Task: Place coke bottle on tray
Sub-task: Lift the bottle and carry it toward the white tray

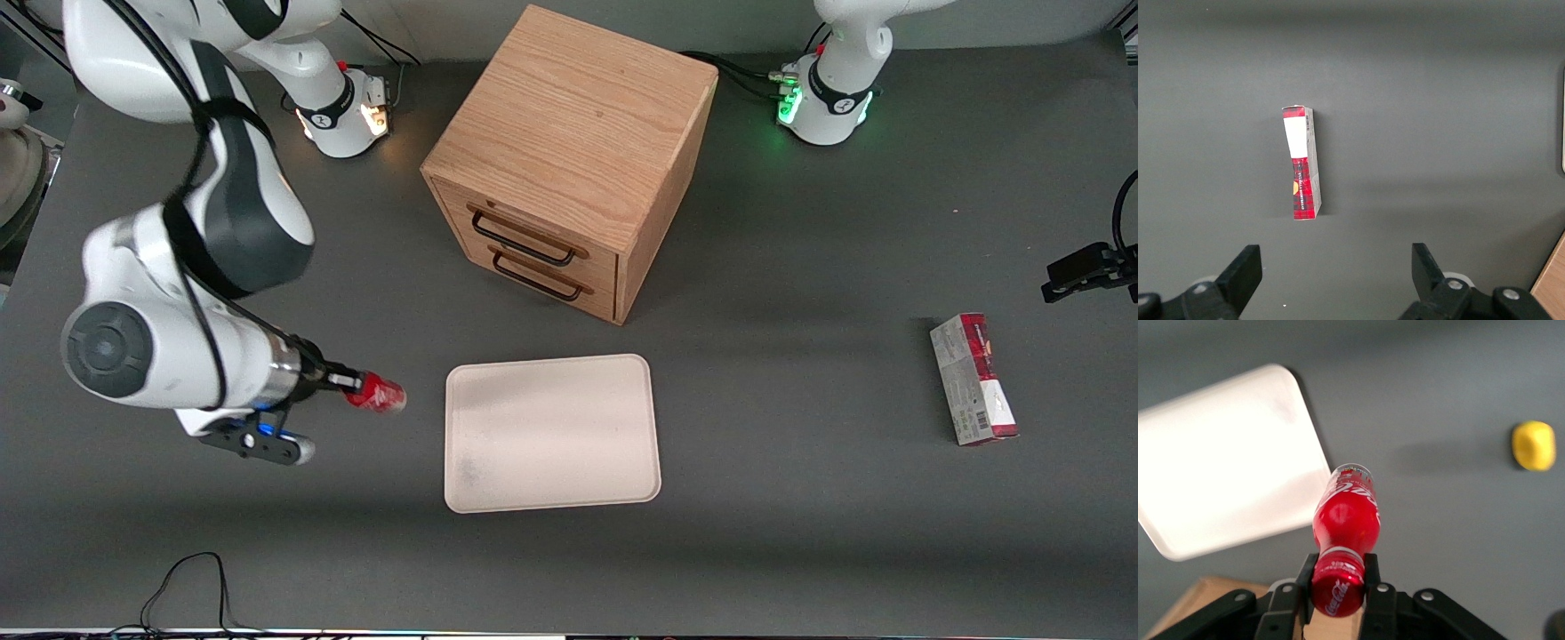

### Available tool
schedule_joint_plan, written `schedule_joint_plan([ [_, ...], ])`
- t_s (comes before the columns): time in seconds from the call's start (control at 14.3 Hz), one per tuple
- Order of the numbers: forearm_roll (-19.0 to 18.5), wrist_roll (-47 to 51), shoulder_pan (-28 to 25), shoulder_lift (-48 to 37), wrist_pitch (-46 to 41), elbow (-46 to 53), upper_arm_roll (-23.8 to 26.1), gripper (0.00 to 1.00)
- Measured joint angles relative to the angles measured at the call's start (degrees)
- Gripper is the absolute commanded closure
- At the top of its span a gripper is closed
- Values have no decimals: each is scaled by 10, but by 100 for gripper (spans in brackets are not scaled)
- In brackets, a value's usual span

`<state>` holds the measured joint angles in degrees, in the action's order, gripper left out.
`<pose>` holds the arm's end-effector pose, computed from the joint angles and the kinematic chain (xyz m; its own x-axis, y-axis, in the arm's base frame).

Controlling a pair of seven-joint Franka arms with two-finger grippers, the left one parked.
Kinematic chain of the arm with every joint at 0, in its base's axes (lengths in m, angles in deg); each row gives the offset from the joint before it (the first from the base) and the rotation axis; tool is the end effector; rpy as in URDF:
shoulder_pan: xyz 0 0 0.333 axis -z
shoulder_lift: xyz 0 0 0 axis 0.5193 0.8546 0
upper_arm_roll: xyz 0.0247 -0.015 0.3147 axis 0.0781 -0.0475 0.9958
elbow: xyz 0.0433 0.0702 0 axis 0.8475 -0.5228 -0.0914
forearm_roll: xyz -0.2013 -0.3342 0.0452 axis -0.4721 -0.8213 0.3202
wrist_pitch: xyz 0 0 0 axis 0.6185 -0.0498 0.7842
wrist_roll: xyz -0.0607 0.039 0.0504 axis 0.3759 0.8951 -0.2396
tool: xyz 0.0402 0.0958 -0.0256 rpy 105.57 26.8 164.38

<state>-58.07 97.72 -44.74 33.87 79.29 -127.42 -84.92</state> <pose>0.6941 0.2135 0.4569 0.9444 -0.2819 -0.1695 -0.2889 -0.9572 -0.0180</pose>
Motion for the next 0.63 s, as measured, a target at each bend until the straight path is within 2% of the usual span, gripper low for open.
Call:
schedule_joint_plan([
  [0.21, 0, 35, -10, 34, 66, 3, 1, 100],
  [0.63, 0, 64, -18, 68, 115, 8, 2, 100],
])
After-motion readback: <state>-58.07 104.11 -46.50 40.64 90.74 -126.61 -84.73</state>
